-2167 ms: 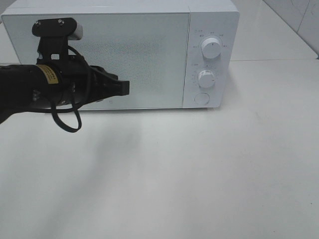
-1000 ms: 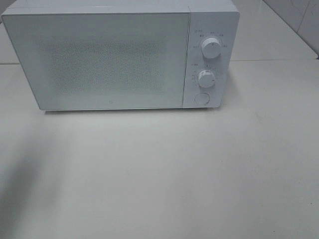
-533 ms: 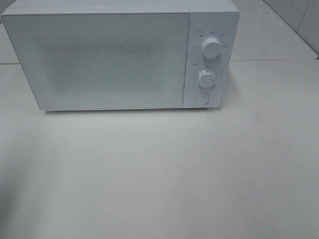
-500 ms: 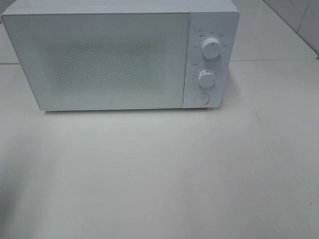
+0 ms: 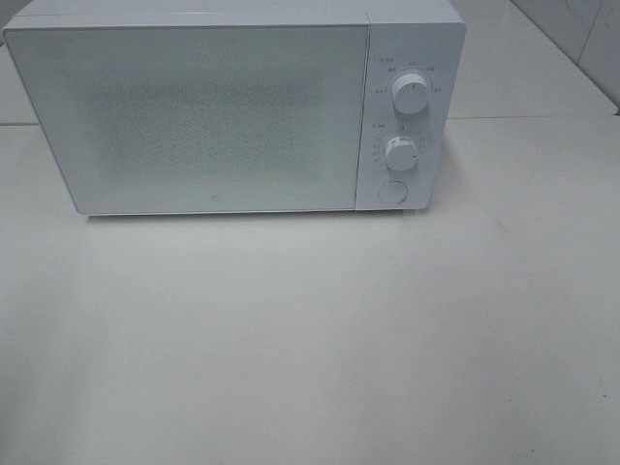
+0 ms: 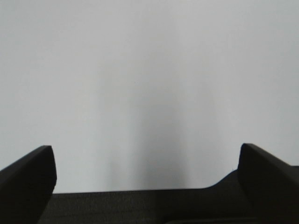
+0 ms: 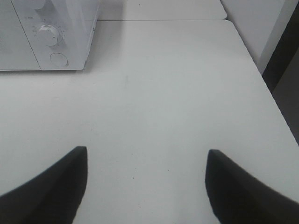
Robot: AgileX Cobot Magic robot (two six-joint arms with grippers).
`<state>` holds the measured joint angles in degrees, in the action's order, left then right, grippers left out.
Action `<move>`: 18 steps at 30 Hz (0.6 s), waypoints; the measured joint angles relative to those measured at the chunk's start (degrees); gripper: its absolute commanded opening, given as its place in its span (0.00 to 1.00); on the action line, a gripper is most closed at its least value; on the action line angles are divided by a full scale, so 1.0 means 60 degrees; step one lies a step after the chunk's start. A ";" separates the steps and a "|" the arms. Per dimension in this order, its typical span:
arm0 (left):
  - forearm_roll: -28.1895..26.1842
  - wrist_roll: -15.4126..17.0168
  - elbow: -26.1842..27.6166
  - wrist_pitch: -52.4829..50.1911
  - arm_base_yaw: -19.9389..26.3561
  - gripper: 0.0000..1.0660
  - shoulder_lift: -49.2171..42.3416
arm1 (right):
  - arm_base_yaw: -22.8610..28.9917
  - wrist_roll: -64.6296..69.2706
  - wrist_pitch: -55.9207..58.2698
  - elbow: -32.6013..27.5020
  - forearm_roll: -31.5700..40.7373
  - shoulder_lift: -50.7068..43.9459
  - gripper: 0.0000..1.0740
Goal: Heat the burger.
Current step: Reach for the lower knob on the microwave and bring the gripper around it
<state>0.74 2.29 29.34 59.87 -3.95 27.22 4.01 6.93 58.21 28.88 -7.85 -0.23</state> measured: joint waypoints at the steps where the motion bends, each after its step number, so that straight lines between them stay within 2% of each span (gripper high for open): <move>1: -0.0019 -0.0067 0.0000 0.0000 0.0000 0.92 -0.0468 | 0.0000 0.0000 0.0000 0.0000 0.0000 0.0000 0.64; 11: -0.0048 -0.0162 -0.0010 0.0000 0.0000 0.92 -0.2024 | 0.0000 0.0000 0.0000 0.0000 0.0000 0.0000 0.63; 18: -0.0535 -0.0162 -0.0010 -0.0019 0.0000 0.92 -0.3505 | 0.0000 0.0000 0.0000 0.0000 0.0000 0.0000 0.63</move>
<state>-2.46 1.32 29.28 59.76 -3.95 6.19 4.01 6.93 58.21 28.88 -7.85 -0.23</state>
